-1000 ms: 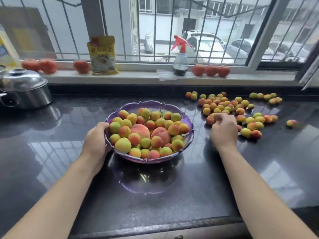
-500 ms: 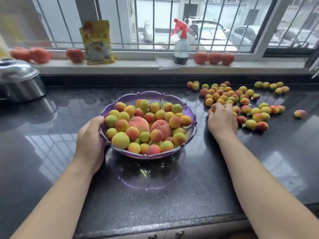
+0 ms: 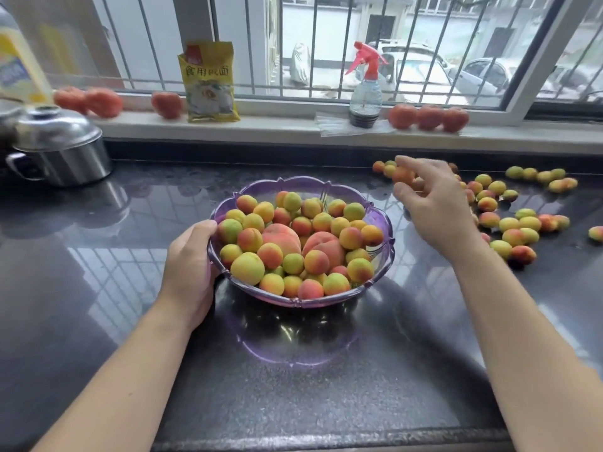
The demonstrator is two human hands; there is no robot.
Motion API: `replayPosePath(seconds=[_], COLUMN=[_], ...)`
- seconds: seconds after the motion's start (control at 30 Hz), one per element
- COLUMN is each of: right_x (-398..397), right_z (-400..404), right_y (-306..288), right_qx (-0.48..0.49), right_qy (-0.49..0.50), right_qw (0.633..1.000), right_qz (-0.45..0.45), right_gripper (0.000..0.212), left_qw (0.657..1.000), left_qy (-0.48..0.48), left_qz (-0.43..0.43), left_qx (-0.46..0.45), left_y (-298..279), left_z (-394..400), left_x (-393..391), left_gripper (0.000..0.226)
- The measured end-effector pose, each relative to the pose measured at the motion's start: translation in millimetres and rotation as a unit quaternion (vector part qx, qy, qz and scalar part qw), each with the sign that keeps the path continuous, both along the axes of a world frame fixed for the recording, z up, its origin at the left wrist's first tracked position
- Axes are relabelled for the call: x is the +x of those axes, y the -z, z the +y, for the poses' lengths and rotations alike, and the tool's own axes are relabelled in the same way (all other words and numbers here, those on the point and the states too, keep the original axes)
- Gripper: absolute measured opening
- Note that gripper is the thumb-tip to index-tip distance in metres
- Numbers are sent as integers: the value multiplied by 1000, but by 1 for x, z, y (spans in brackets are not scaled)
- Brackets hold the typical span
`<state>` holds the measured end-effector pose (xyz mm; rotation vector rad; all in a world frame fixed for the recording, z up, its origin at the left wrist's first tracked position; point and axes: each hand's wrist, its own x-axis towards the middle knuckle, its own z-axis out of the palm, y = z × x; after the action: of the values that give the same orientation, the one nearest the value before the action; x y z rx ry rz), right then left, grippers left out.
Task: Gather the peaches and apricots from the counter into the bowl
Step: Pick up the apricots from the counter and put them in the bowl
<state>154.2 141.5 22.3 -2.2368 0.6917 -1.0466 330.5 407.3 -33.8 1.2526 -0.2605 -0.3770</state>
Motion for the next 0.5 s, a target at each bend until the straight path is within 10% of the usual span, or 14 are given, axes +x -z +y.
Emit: replayPosePath(seconds=[0.2,0.5], right_x=[30,47], right_z=[26,32], right_y=[-31,-35], right_qx=[-116,-207], right_qy=[-168,-155], right_qw=[956,912], right_qz=[210,319], right_gripper=[31,27], left_qw=[1000,1000], left_qy=[5,8], left_qz=[-1,-7], left_qx=[-10,-5], left_y=[2,3], left_z=[1,1], left_x=[2,4], left_gripper=[24,23])
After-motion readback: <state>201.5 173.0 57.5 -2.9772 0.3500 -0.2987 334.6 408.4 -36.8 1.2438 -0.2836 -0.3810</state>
